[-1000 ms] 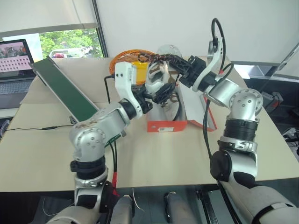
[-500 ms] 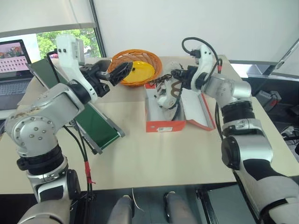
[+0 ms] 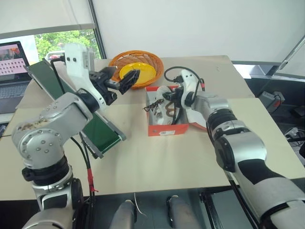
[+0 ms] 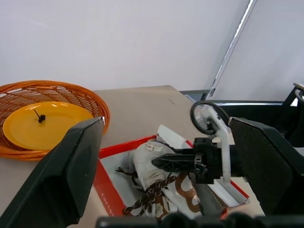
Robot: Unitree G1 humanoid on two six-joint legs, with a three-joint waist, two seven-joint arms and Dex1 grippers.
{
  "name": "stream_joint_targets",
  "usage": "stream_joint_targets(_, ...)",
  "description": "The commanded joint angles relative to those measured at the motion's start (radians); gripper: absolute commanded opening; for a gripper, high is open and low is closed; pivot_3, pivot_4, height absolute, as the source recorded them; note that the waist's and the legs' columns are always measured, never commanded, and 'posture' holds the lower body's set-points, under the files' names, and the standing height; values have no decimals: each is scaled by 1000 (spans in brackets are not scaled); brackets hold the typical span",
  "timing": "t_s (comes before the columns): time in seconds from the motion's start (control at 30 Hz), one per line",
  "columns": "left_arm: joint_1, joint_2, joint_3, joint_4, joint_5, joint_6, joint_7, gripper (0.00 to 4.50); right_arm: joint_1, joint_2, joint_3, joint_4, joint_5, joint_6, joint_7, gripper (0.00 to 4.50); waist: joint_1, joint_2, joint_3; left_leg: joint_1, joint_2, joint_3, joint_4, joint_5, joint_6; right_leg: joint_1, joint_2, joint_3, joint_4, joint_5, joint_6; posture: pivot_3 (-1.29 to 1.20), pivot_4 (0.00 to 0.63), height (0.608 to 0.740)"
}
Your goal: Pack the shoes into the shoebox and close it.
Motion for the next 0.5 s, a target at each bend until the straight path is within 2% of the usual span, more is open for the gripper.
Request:
stream_joint_targets(0.03, -6, 32, -7, -49, -7, -6, 19, 4500, -10, 15, -6, 11, -31, -56, -17, 353, 1, 0, 0, 0, 0, 0, 0, 0, 0, 0, 0, 0, 0, 0, 0, 0, 150, 740)
stream_joint_targets(0.07, -5, 39, -13, -51, -4, -4, 21, 4500, -9, 19, -1, 15, -45, -67, -21, 353, 1, 0, 0, 0, 0, 0, 0, 0, 0, 0, 0, 0, 0, 0, 0, 0, 150, 740)
stream_joint_targets(0.13, -4, 57, -32, -56, 3, 2, 15, 4500, -8, 32, 4, 24, -65, -85, -30, 1356, 1, 0, 0, 1, 0, 0, 0, 0, 0, 0, 0, 0, 0, 0, 0, 0, 150, 740)
stream_joint_targets(0.17, -2, 69, -45, -60, 10, 3, 8, 4500, -7, 39, 6, 27, -75, -93, -34, 1564, 1, 0, 0, 1, 0, 0, 0, 0, 0, 0, 0, 0, 0, 0, 0, 0, 150, 740)
stream_joint_targets(0.43, 60, 211, -146, -96, 54, 26, -108, 4500, -45, 38, -19, -4, -84, -117, 13, 4269, -1, 0, 0, 1, 0, 0, 0, 0, 0, 0, 0, 0, 0, 0, 0, 0, 150, 740)
stream_joint_targets(0.5, 80, 240, -151, -99, 60, 23, -134, 4500, -57, 30, -19, -24, -84, -120, 42, 4389, -1, 0, 0, 1, 0, 0, 0, 0, 0, 0, 0, 0, 0, 0, 0, 0, 150, 740)
